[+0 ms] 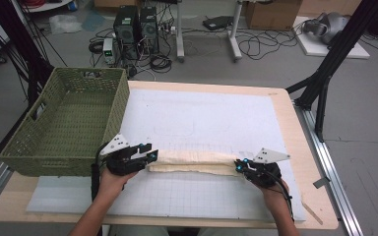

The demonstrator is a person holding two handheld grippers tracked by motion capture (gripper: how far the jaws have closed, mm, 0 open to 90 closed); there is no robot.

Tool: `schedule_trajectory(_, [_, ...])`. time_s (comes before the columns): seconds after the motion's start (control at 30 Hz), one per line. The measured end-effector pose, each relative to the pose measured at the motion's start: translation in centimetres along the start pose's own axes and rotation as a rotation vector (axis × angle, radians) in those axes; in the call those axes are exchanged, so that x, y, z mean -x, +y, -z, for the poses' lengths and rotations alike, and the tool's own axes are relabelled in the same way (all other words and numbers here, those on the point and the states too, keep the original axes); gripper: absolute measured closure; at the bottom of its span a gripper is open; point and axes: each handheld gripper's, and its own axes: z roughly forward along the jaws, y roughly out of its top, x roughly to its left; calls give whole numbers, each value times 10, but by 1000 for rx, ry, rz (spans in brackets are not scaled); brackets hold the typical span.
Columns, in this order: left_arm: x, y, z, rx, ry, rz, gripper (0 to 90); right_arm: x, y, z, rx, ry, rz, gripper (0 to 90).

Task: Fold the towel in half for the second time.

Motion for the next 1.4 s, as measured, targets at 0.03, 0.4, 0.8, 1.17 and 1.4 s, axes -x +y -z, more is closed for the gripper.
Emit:
schedule_trajectory(0.03, [0,-1,-3,-18,5,-7,632,-1,-1,1,-4,-2,-4,852])
schedule_trajectory(0.4, [4,-16,-19,-172,22,-35,692,3,5,16,71,-25,-72,506])
schedule_trajectory(0.8, [6,-18,-20,-210,20,-44,706,-14,43,-17,87,-102,-77,534])
schedule_trajectory(1.17, [6,-18,-22,-239,26,-44,719,-20,19,-36,-71,-65,-65,587])
schedule_trajectory(1.4, [4,-19,-20,-248,30,-35,719,-18,7,-31,-92,-82,-55,585])
